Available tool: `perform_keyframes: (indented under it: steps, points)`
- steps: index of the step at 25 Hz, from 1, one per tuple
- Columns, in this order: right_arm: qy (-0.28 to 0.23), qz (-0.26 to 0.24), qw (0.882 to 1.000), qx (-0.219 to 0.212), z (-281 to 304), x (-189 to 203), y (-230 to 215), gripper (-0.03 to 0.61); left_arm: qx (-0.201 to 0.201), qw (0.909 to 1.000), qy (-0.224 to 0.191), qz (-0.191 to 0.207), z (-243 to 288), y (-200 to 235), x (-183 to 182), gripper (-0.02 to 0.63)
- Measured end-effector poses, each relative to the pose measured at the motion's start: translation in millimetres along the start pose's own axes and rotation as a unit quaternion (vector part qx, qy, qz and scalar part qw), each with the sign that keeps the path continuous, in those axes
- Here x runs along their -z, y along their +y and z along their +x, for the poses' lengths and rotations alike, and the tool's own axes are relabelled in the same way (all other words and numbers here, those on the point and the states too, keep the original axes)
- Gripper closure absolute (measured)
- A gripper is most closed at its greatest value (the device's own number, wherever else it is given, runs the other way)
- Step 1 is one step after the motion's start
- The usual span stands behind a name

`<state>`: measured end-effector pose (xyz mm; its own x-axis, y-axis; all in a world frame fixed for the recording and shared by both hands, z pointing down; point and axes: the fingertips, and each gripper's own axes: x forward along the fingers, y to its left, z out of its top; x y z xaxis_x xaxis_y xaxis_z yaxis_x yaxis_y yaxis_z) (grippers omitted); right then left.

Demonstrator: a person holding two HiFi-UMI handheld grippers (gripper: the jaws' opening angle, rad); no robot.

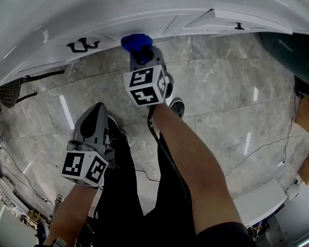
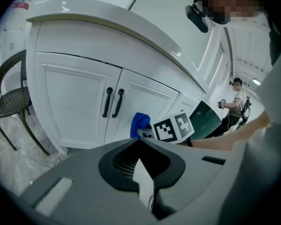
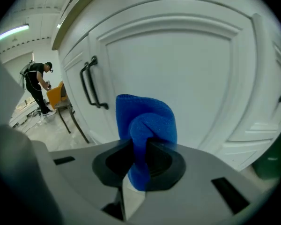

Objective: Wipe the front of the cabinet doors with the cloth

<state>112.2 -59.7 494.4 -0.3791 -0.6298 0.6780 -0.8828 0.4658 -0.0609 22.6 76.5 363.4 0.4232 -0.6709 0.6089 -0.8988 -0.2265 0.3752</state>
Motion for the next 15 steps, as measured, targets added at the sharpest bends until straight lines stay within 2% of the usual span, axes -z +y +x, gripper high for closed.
perform_keyframes:
  steps: [4,7,11,15]
  points:
    - [0.010,-0.025,0.998,-0.049,44,-7,76,0.528,-0.021,0.9995,-0.007,-0.022,-16,36,1,0.615]
    - [0.013,-0.037,0.997,-0.065,70,-15,106,0.528,-0.034,0.9989,-0.009,-0.032,-24,57,3,0.615]
    - [0.018,-0.042,0.997,-0.066,78,-19,103,0.528,-0.038,0.9987,-0.008,-0.032,-24,68,4,0.614]
    - [0.023,-0.054,0.997,-0.052,70,-12,71,0.528,-0.034,0.9989,-0.007,-0.031,-13,58,3,0.615]
